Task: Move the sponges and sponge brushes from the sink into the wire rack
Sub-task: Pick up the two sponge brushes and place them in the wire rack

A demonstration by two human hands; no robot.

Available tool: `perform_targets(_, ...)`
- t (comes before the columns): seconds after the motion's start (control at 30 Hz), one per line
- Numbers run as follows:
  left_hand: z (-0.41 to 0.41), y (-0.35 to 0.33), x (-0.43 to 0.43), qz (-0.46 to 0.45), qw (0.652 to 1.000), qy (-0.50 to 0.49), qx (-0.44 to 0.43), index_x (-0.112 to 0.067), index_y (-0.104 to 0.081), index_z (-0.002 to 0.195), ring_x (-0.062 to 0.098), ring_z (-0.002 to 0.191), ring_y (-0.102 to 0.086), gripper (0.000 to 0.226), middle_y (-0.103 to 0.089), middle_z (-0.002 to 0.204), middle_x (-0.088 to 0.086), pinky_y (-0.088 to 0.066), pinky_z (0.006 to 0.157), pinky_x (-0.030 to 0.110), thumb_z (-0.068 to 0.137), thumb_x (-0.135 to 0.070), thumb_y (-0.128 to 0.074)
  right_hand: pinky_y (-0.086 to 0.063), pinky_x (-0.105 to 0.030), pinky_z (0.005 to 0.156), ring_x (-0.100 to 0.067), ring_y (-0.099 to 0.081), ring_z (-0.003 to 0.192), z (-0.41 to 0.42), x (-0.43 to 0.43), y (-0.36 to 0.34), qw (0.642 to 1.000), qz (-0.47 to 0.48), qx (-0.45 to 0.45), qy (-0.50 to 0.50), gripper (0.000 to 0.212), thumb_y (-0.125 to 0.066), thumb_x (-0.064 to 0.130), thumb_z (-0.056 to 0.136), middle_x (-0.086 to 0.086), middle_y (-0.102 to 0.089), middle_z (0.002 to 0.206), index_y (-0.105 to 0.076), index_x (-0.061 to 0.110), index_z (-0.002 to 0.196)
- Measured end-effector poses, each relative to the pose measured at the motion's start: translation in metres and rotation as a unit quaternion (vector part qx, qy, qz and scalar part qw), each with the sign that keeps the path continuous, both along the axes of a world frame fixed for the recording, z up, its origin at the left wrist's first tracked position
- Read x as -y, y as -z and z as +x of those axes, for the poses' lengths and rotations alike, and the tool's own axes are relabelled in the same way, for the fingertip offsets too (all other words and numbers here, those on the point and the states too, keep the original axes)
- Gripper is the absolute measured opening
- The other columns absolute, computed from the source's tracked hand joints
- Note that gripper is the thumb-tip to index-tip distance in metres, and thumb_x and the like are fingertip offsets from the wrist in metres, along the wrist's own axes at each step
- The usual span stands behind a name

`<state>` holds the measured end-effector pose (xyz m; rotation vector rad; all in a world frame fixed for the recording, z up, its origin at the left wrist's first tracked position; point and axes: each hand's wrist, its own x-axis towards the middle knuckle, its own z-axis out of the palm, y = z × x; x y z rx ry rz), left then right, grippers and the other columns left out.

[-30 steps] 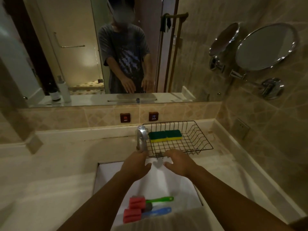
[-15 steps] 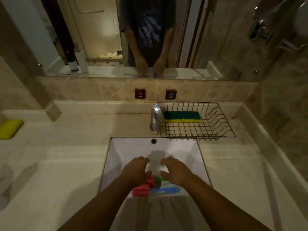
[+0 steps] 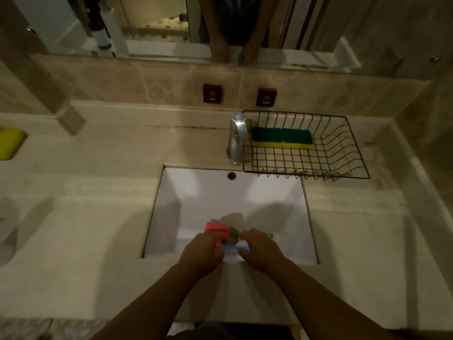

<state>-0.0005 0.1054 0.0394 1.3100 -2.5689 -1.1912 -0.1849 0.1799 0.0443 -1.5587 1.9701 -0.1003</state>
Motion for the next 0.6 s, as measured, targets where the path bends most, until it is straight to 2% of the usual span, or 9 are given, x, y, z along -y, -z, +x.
perform_targets(0.07, -0.005, -0.013, -0.001, -0.01, 1.0, -0.01, -0.001, -0.026, -0.067, 0.106, 0.022, 0.089, -0.066, 0.035, -0.07, 0.112, -0.004, -0.055, 0.077, 0.036, 0.075, -0.025, -0.049, -0.047, -0.038, 0.088, -0.027, -0.055, 0.11, 0.0, 0.0, 0.003, 1.0, 0.017, 0.012, 0.009, 0.038, -0.057, 0.038, 0.089, -0.009, -0.058, 0.118, -0.058, 0.018, 0.121)
perform_targets(0.23, -0.008, 0.003, 0.002, 0.001, 1.0, -0.011, 0.024, -0.021, -0.067, 0.101, 0.024, 0.088, -0.063, 0.037, -0.07, 0.1, 0.005, -0.053, 0.078, 0.039, 0.073, -0.029, -0.044, -0.042, -0.035, 0.093, -0.026, -0.051, 0.118, -0.002, 0.0, 0.01, 0.999, 0.035, 0.003, 0.01, 0.037, -0.055, 0.036, 0.094, -0.009, -0.055, 0.127, -0.056, 0.018, 0.126)
perform_targets(0.4, -0.013, 0.01, 0.001, 0.0, 0.998, 0.003, 0.057, -0.019, -0.066, 0.096, 0.026, 0.094, -0.061, 0.025, -0.068, 0.103, 0.006, -0.045, 0.078, 0.035, 0.077, -0.028, -0.053, -0.042, -0.035, 0.09, -0.026, -0.051, 0.115, -0.007, -0.006, 0.017, 0.998, 0.056, 0.013, 0.024, 0.034, -0.052, 0.042, 0.094, -0.008, -0.057, 0.12, -0.056, 0.02, 0.12)
perform_targets(0.47, -0.016, 0.017, 0.002, 0.0, 0.999, 0.004, 0.053, -0.019, -0.066, 0.103, 0.023, 0.1, -0.06, 0.025, -0.067, 0.109, 0.004, -0.044, 0.083, 0.034, 0.079, -0.024, -0.06, -0.042, -0.036, 0.091, -0.027, -0.051, 0.115, -0.01, -0.005, 0.019, 0.998, 0.057, 0.024, 0.032, 0.034, -0.054, 0.041, 0.093, -0.008, -0.057, 0.12, -0.056, 0.02, 0.12)
perform_targets(0.6, -0.026, 0.03, 0.003, 0.022, 0.997, 0.027, 0.064, -0.019, -0.061, 0.121, 0.024, 0.113, -0.057, 0.039, -0.063, 0.122, 0.006, -0.04, 0.094, 0.03, 0.082, -0.023, -0.063, -0.04, -0.036, 0.094, -0.027, -0.05, 0.118, -0.015, -0.002, 0.03, 0.997, 0.054, 0.041, 0.043, 0.038, -0.057, 0.038, 0.092, -0.009, -0.056, 0.124, -0.056, 0.018, 0.124)
